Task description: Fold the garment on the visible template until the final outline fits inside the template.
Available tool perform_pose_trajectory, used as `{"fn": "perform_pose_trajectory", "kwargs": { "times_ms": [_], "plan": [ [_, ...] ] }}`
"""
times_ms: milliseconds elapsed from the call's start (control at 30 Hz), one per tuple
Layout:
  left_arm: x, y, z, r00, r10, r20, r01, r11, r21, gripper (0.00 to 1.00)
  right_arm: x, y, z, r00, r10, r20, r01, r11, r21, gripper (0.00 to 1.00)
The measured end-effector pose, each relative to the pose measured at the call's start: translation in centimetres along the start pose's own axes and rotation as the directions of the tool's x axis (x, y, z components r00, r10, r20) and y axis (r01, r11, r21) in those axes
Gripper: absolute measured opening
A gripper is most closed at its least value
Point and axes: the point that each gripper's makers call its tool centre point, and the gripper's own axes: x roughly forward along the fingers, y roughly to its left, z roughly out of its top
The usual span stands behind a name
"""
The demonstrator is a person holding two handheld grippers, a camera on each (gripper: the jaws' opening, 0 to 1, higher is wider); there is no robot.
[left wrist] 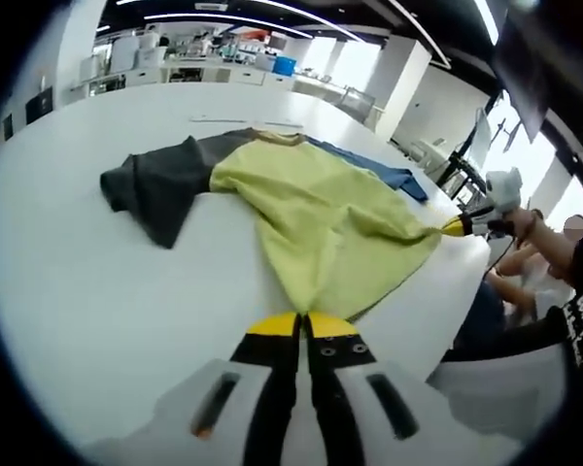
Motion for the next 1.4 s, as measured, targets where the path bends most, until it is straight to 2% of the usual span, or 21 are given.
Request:
{"fn": "perform_pose_trajectory", "kwargs": {
  "times_ms": [267, 467, 600, 933, 1200, 1333, 1400],
  "plan": [
    [-1.0, 0.2, -1.5, 0.999, 0.005, -0.041, -0.005, 1.000, 0.008, 0.00, -1.1, 0.9, -0.8, 0.998, -0.058, 0.034, 0.057, 0.998, 0.015, 0.00],
    [-1.5, 0.4, -2.5, 0.998, 0.024, -0.066, -0.023, 1.000, 0.016, 0.00, -1.5, 1.6, -1.5, 0.996, -0.087, 0.033, 0.086, 0.996, 0.003, 0.00],
    [-1.7, 0.6, -2.8, 0.997, 0.025, -0.073, -0.025, 1.000, 0.004, 0.00, -1.5, 1.7, -1.6, 0.994, -0.101, 0.040, 0.099, 0.994, 0.048, 0.00],
    [-2.0, 1.4, -3.4, 0.992, 0.070, -0.106, -0.065, 0.996, 0.055, 0.00, -1.4, 3.3, -3.0, 0.993, -0.119, 0.026, 0.116, 0.990, 0.079, 0.00],
    [-1.5, 1.9, -4.2, 0.988, 0.085, -0.130, -0.076, 0.994, 0.073, 0.00, -0.9, 3.4, -3.5, 0.993, -0.119, 0.018, 0.117, 0.989, 0.089, 0.00],
    [-1.4, 2.1, -4.3, 0.987, 0.091, -0.132, -0.084, 0.995, 0.061, 0.00, -0.8, 3.4, -3.6, 0.994, -0.109, 0.007, 0.107, 0.990, 0.092, 0.00],
    [-1.5, 2.4, -4.3, 0.985, 0.115, -0.131, -0.110, 0.993, 0.042, 0.01, -0.8, 3.3, -3.5, 0.995, -0.098, 0.008, 0.096, 0.988, 0.119, 0.00]
  ]
}}
